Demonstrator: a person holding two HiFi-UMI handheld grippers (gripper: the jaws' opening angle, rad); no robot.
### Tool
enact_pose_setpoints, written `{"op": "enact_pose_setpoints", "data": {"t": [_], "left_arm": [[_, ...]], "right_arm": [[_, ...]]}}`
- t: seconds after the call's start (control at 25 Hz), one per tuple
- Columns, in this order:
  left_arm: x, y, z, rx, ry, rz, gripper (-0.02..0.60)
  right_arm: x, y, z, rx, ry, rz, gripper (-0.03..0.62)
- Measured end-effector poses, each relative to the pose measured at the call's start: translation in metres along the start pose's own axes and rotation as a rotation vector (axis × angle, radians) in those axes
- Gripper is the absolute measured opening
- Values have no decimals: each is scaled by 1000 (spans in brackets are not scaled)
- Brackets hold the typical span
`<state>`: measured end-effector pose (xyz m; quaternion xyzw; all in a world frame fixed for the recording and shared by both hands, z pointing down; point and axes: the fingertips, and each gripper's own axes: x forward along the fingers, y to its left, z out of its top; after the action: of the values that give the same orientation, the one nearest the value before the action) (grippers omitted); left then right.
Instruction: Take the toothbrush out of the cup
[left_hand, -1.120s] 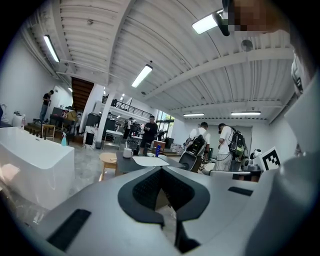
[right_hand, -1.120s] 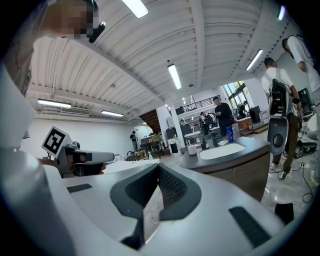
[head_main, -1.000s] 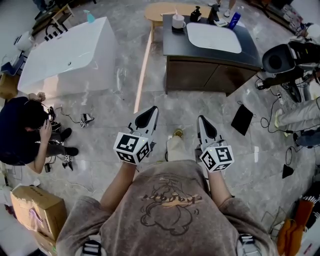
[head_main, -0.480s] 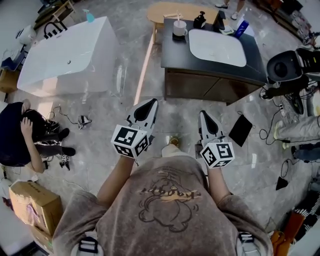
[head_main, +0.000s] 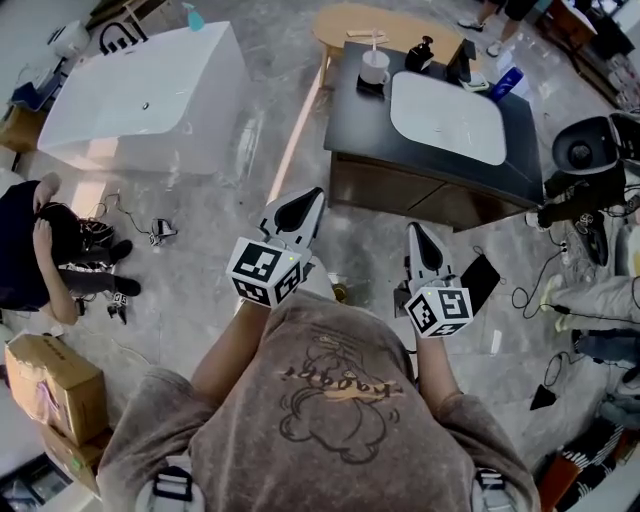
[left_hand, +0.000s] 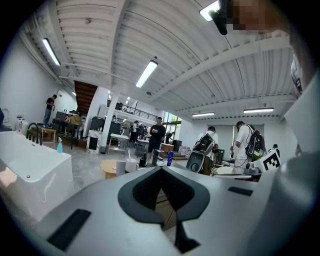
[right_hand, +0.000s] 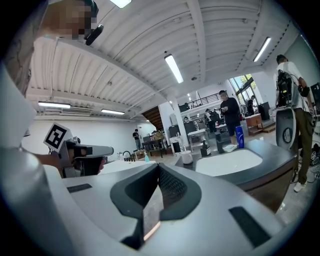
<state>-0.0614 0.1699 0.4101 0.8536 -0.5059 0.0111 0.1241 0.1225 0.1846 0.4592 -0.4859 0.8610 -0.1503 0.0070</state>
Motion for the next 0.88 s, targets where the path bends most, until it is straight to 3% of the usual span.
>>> {"op": "enact_pose_setpoints", "data": {"t": [0.48,0.88], "left_arm": [[96,48,8,0,25,-24,20],[214,115,57,13,19,-100,20]], "right_arm": [[91,-44,10,-29,16,6,3],[205,-92,59,-39,-3,-47,3]]}}
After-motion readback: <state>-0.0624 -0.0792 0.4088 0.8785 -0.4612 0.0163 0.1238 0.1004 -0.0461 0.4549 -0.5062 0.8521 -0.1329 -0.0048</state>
